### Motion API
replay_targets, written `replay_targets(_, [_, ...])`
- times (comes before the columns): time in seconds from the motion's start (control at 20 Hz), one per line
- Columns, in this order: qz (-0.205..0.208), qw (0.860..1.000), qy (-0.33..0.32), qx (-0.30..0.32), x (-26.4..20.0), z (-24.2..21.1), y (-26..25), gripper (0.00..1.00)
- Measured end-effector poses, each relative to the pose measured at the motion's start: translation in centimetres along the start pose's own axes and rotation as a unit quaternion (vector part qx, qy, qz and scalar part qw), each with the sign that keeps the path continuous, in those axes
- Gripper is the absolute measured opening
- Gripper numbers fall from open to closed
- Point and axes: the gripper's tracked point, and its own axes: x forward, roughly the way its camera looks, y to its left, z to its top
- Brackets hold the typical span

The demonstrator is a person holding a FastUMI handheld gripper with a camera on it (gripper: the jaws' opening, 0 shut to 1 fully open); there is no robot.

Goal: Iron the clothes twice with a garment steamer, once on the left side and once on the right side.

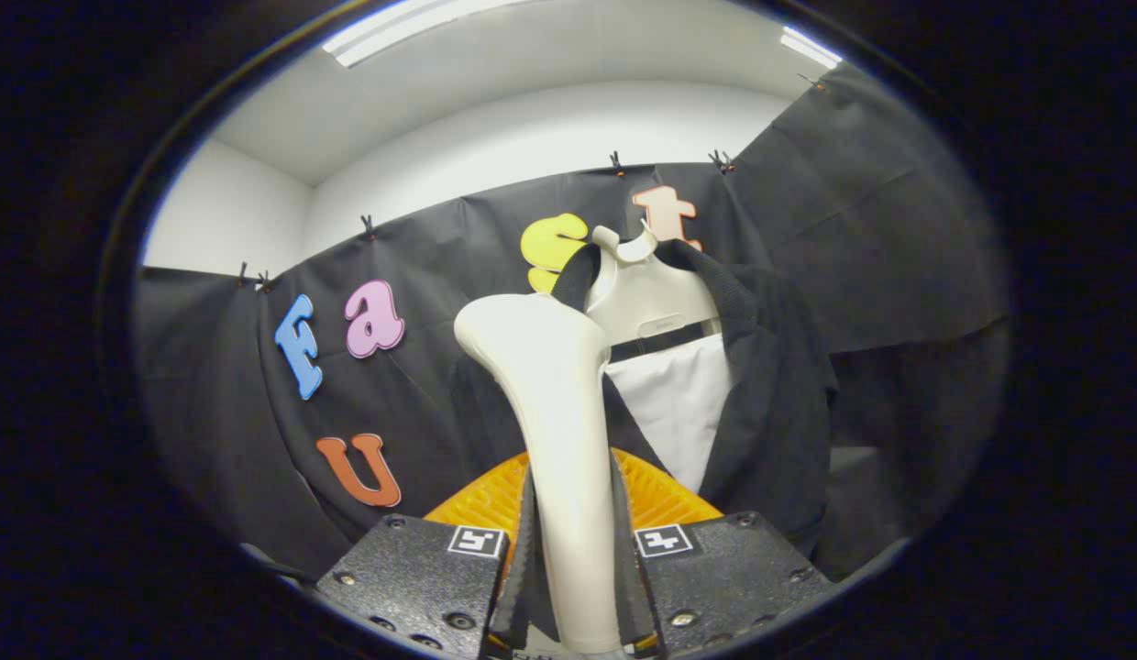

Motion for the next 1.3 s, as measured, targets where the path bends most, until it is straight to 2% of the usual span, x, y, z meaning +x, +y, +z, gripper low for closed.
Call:
replay_targets(0.2, [-0.034, 0.999, -0.001, -0.035, 1.2, -1.4, -0.2, 0.39])
replay_targets(0.55, [-0.06, 0.996, 0.017, -0.065, 1.3, -3.9, -1.1, 0.39])
replay_targets(1.3, [-0.074, 0.992, 0.081, -0.064, -0.9, -11.2, -4.6, 0.39])
